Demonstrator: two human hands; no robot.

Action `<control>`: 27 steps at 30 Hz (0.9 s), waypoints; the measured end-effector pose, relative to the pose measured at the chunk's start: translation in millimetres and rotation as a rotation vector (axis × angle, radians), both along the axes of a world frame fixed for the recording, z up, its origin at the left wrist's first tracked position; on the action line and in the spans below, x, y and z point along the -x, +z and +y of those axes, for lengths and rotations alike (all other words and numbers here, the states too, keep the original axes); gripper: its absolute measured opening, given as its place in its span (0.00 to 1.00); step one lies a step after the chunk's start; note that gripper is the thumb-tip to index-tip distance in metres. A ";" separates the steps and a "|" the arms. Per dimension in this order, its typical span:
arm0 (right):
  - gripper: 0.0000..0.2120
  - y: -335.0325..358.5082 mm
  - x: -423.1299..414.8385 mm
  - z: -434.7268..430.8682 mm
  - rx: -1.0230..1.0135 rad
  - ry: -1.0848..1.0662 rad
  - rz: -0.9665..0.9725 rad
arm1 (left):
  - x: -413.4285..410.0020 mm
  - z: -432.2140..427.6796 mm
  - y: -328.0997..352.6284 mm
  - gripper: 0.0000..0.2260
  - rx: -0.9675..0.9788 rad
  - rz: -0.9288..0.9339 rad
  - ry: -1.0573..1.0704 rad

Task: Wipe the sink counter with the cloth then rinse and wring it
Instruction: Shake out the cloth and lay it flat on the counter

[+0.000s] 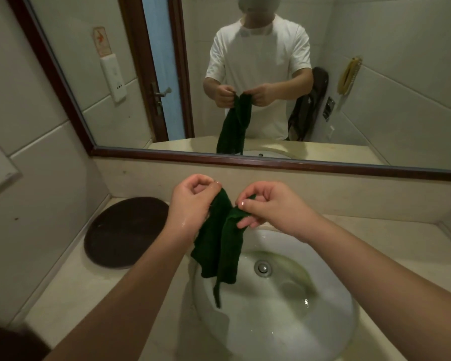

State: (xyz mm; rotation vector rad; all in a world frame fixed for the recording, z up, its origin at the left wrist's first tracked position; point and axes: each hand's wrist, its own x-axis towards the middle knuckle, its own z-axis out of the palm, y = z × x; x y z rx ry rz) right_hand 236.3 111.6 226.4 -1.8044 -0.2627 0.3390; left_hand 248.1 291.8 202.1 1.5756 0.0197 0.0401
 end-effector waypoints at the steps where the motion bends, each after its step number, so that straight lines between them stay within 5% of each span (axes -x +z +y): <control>1: 0.03 1.3 -0.2 -0.4 -0.044 -0.030 0.037 | 2.7 -1.7 0.7 0.02 0.006 -0.006 -0.013; 6: 0.17 5.0 3.1 -4.1 -0.154 0.082 0.179 | 10.8 -7.8 2.3 0.02 -0.003 -0.060 -0.038; 13: 0.03 0.3 2.8 7.1 -0.040 -0.094 0.044 | 13.0 -10.2 -2.7 0.07 -0.004 -0.099 -0.083; 17: 0.10 -2.0 4.5 8.5 -0.048 -0.215 -0.011 | 17.8 -11.3 -2.1 0.06 0.003 -0.098 -0.119; 27: 0.11 -14.6 11.3 15.5 -0.138 -0.342 -0.048 | 25.4 -13.5 -3.2 0.04 -0.019 -0.061 -0.126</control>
